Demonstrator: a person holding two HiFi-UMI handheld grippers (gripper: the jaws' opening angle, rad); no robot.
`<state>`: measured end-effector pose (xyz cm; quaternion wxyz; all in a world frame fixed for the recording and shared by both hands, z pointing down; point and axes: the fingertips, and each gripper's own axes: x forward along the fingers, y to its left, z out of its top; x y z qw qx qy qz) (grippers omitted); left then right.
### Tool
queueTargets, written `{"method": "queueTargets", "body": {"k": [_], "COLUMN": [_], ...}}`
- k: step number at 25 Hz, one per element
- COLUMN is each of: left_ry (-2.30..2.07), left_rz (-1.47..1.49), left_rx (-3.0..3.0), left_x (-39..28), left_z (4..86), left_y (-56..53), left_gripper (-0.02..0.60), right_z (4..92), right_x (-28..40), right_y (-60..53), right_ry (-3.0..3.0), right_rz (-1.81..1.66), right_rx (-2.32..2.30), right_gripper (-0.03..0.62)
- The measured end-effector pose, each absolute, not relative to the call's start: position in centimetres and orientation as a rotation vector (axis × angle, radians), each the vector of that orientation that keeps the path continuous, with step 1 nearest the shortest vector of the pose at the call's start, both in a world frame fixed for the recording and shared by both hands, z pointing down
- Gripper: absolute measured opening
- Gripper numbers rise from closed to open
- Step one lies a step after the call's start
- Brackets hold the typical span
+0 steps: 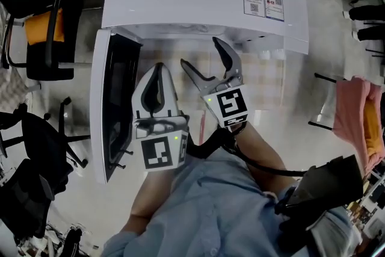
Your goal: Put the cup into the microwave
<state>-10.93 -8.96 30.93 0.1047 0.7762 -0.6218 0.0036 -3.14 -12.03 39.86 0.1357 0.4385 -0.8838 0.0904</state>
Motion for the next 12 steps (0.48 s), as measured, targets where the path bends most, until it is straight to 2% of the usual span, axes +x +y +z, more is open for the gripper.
{"method": "queueTargets", "body": {"k": [5, 6, 8, 9, 10, 12], "left_ry": [-1.825, -1.823, -1.821, -1.816, -1.806, -1.779], "left_rz": [0.014, 0.015, 0.016, 0.018, 0.019, 0.018], "left_rx": [2.304, 2.306, 2.304, 2.304, 2.307, 2.318], "left_x": [-10.7, -10.8, -11.0, -11.1, -11.1, -10.9], "left_z": [30.4, 30.4, 30.5, 30.6, 30.7, 30.9], "left_y": [-8.8, -8.9, -9.1, -9.3, -9.4, -9.6], "left_gripper": [0.006, 0.006, 0.006, 0.006, 0.006, 0.006], "right_z": [38.8, 38.6, 38.2, 38.2, 38.3, 38.9], "right_x": [-3.7, -3.6, -3.5, -3.5, -3.7, -4.1], "right_y": [-11.6, -11.8, -12.0, -12.1, -12.3, -12.8], "right_ry": [-2.577, -2.577, -2.575, -2.569, -2.559, -2.539], "right_rz": [0.252, 0.232, 0.19, 0.183, 0.185, 0.204], "right_rx": [1.313, 1.335, 1.358, 1.362, 1.362, 1.354], "right_gripper": [0.373, 0.353, 0.267, 0.192, 0.091, 0.005]}}
